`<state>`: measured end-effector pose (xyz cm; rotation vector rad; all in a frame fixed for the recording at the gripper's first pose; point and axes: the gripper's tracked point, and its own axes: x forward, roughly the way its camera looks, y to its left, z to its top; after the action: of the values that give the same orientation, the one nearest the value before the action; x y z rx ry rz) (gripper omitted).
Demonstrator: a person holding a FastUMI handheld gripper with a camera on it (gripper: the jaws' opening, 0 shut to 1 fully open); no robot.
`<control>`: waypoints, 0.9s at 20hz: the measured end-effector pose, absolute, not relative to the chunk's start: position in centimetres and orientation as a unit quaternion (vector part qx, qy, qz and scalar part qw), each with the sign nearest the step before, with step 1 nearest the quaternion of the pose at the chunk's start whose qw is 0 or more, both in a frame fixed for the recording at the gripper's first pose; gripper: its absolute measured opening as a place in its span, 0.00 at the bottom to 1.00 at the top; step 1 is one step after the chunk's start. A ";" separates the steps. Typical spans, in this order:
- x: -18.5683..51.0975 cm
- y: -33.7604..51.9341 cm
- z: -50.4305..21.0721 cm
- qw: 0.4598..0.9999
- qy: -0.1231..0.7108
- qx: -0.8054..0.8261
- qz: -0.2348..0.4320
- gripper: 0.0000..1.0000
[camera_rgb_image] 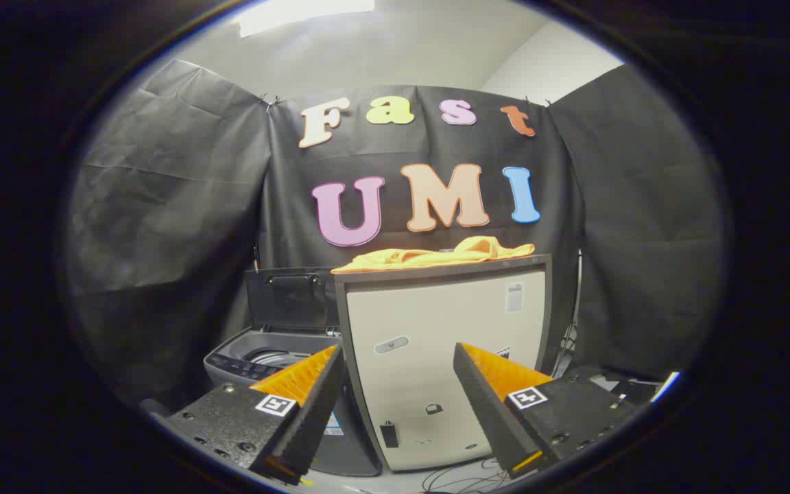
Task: Put the clothes into the washing machine and then close the washing machine lid.
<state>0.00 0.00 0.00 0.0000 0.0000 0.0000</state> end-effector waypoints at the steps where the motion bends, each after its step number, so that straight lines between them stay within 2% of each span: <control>1: 0.0 0.0 0.2 1.000 0.000 0.000 0.000 0.96; 18: 0.1 1.8 1.9 1.000 -0.008 0.018 0.019 0.96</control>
<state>0.11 1.82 1.88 0.0355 -0.0164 0.0371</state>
